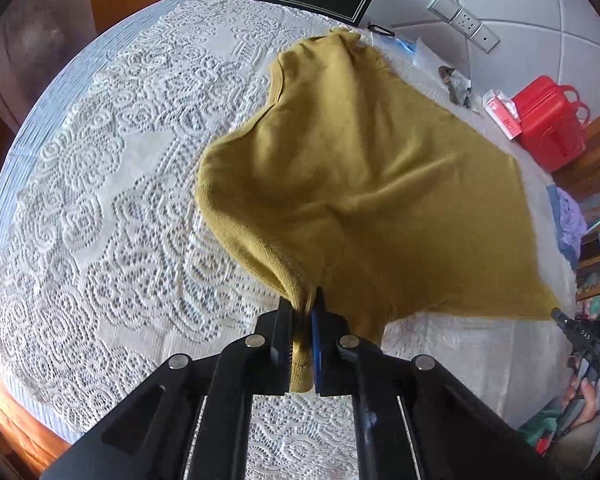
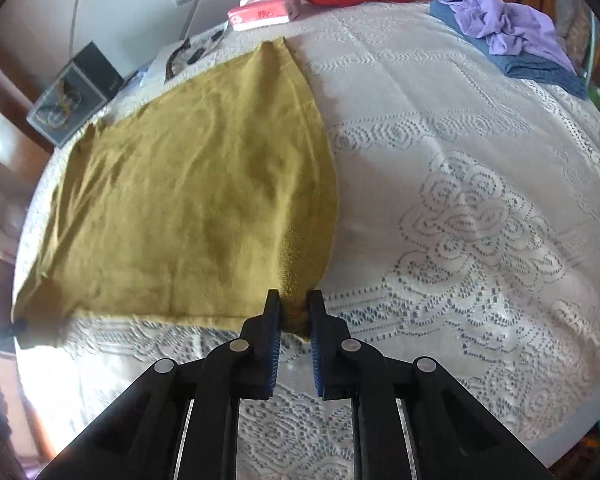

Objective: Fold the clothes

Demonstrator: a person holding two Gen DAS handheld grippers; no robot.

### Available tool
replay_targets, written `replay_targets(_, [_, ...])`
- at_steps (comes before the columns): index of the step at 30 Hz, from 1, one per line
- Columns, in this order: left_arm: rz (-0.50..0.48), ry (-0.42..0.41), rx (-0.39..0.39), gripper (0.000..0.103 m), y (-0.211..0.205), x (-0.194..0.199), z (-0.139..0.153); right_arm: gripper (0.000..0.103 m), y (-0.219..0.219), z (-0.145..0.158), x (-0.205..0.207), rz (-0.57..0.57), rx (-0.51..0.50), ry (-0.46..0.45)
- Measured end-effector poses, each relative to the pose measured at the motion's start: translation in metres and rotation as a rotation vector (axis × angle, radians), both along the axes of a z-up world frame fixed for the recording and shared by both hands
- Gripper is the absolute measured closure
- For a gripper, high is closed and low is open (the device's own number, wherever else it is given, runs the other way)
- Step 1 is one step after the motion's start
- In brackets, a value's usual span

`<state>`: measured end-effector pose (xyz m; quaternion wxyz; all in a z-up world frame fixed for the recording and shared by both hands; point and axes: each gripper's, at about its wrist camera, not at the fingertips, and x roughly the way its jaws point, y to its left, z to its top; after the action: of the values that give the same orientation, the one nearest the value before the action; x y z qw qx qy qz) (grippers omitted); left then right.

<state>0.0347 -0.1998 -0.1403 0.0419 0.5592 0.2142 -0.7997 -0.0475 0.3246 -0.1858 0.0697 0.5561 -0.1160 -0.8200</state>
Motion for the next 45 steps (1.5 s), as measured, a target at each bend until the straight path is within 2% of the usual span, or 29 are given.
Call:
replay_targets(3, [0.005,-0.014,0.037,0.096,-0.015,-0.039,0.010,0.090,0.008,0.018,-0.028,-0.024,-0.062,0.011])
replay_targets(6, [-0.001,-0.057,0.056,0.096,-0.022,-0.084,0.005,0.090,0.005,0.030,-0.066,-0.028,-0.070,-0.008])
replay_targets(9, [-0.010,-0.102,0.078,0.096,-0.032,-0.135,-0.007,0.090,-0.004,0.027,-0.104,-0.024,-0.041,-0.043])
replay_targets(11, [-0.018,-0.149,0.071,0.093,-0.034,-0.155,-0.015,0.084,-0.006,0.023,-0.122,-0.036,-0.046,-0.058])
replay_targets(12, [-0.020,-0.164,0.067,0.088,-0.034,-0.160,-0.017,0.080,-0.007,0.021,-0.132,-0.043,-0.048,-0.066])
replay_targets(13, [-0.024,-0.144,0.045,0.078,-0.035,-0.165,-0.012,0.071,-0.005,0.021,-0.137,-0.065,-0.051,-0.066])
replay_targets(14, [-0.028,-0.123,0.023,0.071,-0.036,-0.169,-0.006,0.069,-0.001,0.022,-0.139,-0.092,-0.058,-0.057])
replay_targets(16, [-0.022,-0.075,-0.016,0.020,-0.045,-0.166,0.008,0.065,0.010,0.028,-0.134,-0.134,-0.091,-0.019])
replay_targets(17, [-0.013,-0.055,-0.037,0.013,-0.050,-0.162,0.013,0.061,0.015,0.030,-0.129,-0.149,-0.099,-0.006])
replay_targets(20, [0.012,0.004,-0.101,0.012,-0.064,-0.148,0.027,0.061,0.030,0.030,-0.112,-0.185,-0.105,0.012])
replay_targets(24, [0.048,-0.028,-0.161,0.012,-0.072,-0.122,0.001,0.061,0.043,0.016,-0.089,-0.217,-0.122,-0.018])
replay_targets(27, [0.053,-0.049,-0.146,0.012,-0.064,-0.106,-0.021,0.061,0.043,0.002,-0.081,-0.231,-0.146,-0.052])
replay_targets(31, [0.046,-0.068,-0.154,0.012,-0.047,-0.104,-0.042,0.061,0.033,-0.009,-0.088,-0.256,-0.157,-0.072])
replay_targets(33, [0.050,-0.094,-0.162,0.012,-0.040,-0.105,-0.054,0.059,0.027,-0.014,-0.094,-0.281,-0.143,-0.080])
replay_targets(35, [0.066,-0.132,-0.118,0.012,-0.040,-0.106,-0.070,0.046,0.019,-0.018,-0.099,-0.298,-0.105,-0.088])
replay_targets(36, [0.070,-0.133,-0.128,0.011,-0.039,-0.106,-0.072,0.041,0.015,-0.020,-0.101,-0.304,-0.081,-0.091])
replay_targets(37, [0.073,-0.133,-0.138,0.012,-0.037,-0.107,-0.075,0.034,0.011,-0.023,-0.102,-0.305,-0.059,-0.093])
replay_targets(38, [0.076,-0.132,-0.146,0.014,-0.036,-0.108,-0.077,0.034,0.006,-0.025,-0.104,-0.304,-0.039,-0.094])
replay_targets(39, [0.082,-0.124,-0.139,0.031,-0.037,-0.108,-0.077,0.035,-0.003,-0.026,-0.106,-0.281,0.004,-0.094])
replay_targets(40, [0.088,-0.115,-0.132,0.059,-0.038,-0.108,-0.076,0.049,-0.015,-0.028,-0.108,-0.243,0.068,-0.101])
replay_targets(41, [0.096,-0.107,-0.123,0.077,-0.039,-0.108,-0.075,0.086,-0.026,-0.030,-0.108,-0.208,0.127,-0.109])
replay_targets(42, [0.120,-0.102,-0.092,0.097,-0.043,-0.108,-0.075,0.086,-0.037,-0.030,-0.108,-0.174,0.174,-0.100])
replay_targets(43, [0.143,-0.097,-0.063,0.097,-0.046,-0.108,-0.075,0.086,-0.045,-0.029,-0.107,-0.151,0.214,-0.089])
replay_targets(45, [0.170,-0.078,-0.052,0.097,-0.051,-0.105,-0.072,0.087,-0.046,-0.021,-0.102,-0.154,0.204,-0.065])
